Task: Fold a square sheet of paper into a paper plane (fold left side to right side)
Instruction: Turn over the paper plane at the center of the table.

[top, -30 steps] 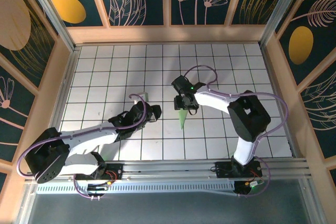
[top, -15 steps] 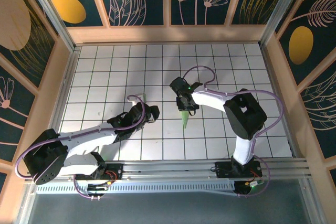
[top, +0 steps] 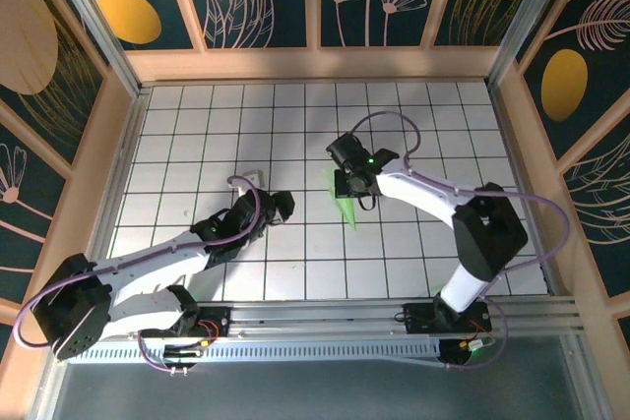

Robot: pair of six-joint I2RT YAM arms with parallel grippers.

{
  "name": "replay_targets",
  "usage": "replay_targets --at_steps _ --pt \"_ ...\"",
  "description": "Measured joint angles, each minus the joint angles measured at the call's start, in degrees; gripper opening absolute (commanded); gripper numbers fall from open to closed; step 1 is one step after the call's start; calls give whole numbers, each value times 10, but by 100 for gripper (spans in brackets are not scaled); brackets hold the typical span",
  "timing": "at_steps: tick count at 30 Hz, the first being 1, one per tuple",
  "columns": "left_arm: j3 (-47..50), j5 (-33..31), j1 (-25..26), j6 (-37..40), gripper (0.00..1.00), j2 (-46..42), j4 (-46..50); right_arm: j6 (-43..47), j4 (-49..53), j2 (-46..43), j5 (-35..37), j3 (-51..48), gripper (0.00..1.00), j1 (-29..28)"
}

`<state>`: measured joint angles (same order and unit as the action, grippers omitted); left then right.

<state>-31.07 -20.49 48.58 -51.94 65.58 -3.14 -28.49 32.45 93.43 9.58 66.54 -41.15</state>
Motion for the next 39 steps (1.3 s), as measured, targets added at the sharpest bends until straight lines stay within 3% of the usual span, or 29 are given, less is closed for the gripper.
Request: replay_targets --at_steps 6,10,15,26,39 --pt "11 -8 -7 -16 77 -68 -1 5 -154 -90 -181 -93 0 66" --pt "43 -13 -10 -33 79 -118 -4 -14 -258 -71 -292 -148 0 75" --pt "72 -22 -11 -52 80 -150 -2 -39 -362 -7 -364 -180 0 58" --pt "79 -25 -14 -69 81 -155 2 -66 -466 84 -392 -214 0 55" --pt "79 -25 -14 -69 82 -125 2 -51 -452 79 -367 -216 22 59"
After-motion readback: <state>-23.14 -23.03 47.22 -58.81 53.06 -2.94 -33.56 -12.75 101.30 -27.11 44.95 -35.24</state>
